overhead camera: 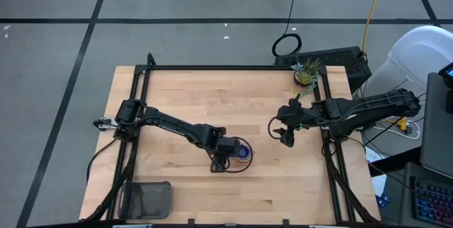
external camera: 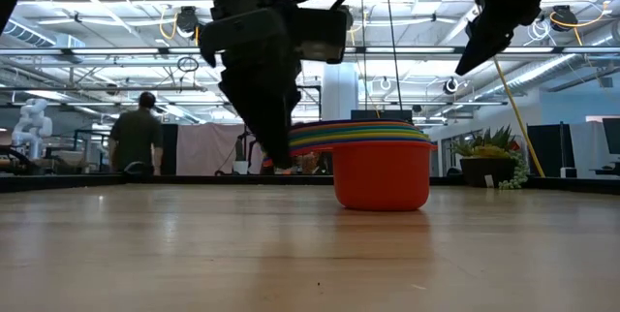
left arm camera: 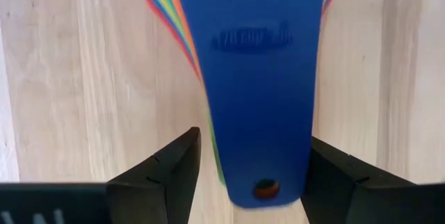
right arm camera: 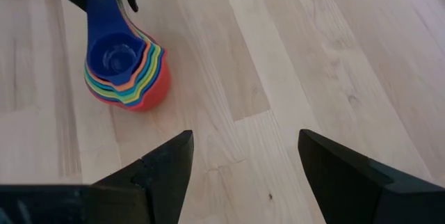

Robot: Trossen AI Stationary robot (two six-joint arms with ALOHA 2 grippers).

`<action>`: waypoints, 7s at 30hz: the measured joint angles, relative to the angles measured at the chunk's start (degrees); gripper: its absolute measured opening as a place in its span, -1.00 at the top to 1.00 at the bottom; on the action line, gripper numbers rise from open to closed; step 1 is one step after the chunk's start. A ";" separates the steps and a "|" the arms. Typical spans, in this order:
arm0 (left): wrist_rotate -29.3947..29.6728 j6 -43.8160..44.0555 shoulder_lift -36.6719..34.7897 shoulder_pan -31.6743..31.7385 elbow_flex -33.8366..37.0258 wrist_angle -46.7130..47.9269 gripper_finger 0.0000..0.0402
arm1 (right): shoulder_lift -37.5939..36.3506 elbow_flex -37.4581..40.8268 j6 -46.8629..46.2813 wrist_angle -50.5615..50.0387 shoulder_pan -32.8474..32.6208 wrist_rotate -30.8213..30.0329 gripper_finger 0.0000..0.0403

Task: Nest measuring cups in basket
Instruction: Put the nested measuring cups into the black bin

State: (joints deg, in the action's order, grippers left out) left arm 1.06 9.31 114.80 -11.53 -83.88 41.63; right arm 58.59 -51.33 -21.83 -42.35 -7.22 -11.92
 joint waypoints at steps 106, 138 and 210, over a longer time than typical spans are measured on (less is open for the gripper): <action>-3.26 -8.82 11.72 2.56 -19.82 11.16 0.20 | 0.02 0.02 -0.17 -1.18 0.00 0.22 -0.26; -2.44 -7.63 11.67 2.26 -19.80 12.59 0.23 | 0.02 0.02 -0.21 -1.23 -0.01 0.11 -0.26; -2.60 -7.20 8.09 1.99 -17.69 10.57 0.26 | 0.00 0.02 -2.57 -4.75 0.00 0.17 -0.26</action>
State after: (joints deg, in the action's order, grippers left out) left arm -1.54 2.11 122.89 -9.54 -101.57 52.21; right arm 58.59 -51.31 -24.40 -47.10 -7.22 -11.76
